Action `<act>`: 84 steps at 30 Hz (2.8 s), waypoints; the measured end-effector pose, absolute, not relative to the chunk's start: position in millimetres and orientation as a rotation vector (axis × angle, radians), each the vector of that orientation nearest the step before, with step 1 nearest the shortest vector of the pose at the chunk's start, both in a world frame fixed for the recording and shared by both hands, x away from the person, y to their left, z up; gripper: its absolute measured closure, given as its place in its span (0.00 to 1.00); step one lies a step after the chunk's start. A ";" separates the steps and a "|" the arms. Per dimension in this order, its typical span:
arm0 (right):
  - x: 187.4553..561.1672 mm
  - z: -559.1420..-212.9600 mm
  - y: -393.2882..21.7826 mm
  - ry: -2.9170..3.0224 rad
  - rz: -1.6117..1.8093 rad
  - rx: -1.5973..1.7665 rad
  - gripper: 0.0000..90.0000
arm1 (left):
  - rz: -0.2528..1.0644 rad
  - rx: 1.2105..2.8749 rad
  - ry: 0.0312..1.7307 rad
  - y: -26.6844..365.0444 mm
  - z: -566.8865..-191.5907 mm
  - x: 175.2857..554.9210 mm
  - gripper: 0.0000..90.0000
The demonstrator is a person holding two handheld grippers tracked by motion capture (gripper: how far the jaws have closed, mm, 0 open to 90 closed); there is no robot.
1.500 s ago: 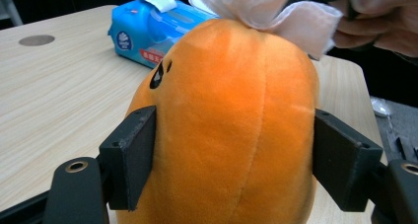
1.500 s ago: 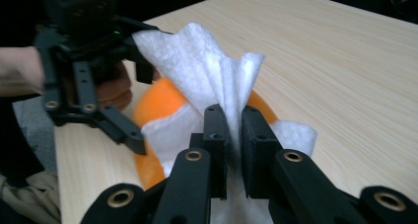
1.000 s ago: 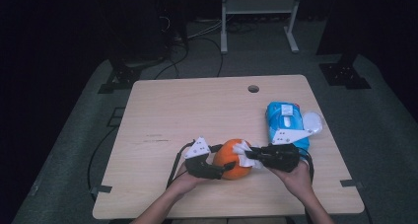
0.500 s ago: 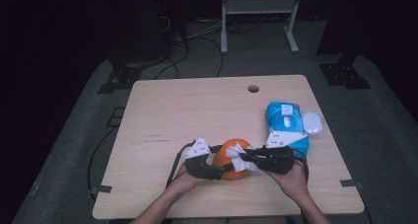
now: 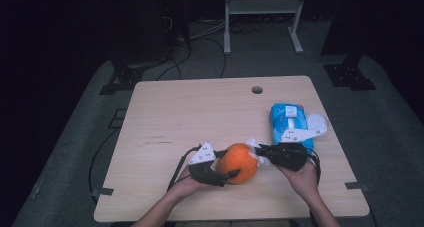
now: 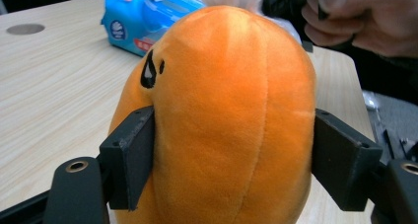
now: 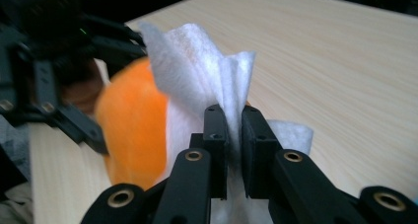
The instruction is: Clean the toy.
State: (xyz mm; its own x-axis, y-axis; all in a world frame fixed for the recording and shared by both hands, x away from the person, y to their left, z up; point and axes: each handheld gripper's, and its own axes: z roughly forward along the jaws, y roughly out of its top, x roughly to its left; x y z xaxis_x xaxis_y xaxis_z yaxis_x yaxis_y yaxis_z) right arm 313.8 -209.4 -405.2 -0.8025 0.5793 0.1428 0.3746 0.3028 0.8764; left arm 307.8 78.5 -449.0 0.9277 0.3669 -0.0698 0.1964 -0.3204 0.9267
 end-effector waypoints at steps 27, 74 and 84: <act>300.1 -390.6 -188.8 2.390 1.601 0.731 0.91 | 0.161 1.880 0.435 79.8 -447.7 310.9 0.28; 290.1 -387.3 -169.3 2.437 1.559 0.633 0.91 | 0.229 1.907 0.419 67.9 -444.5 304.2 0.28; 297.8 -387.7 -178.6 2.388 1.533 0.693 0.91 | 0.274 1.930 0.342 59.7 -445.8 296.4 0.28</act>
State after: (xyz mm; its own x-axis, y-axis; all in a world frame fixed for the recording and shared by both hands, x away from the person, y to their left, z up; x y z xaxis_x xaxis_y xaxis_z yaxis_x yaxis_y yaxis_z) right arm 297.8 -178.6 -387.7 -0.8646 0.4979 0.0673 0.2686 0.3449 0.8994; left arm 296.4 59.7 -445.8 0.9315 0.3625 0.0301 0.1084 -0.3556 0.9283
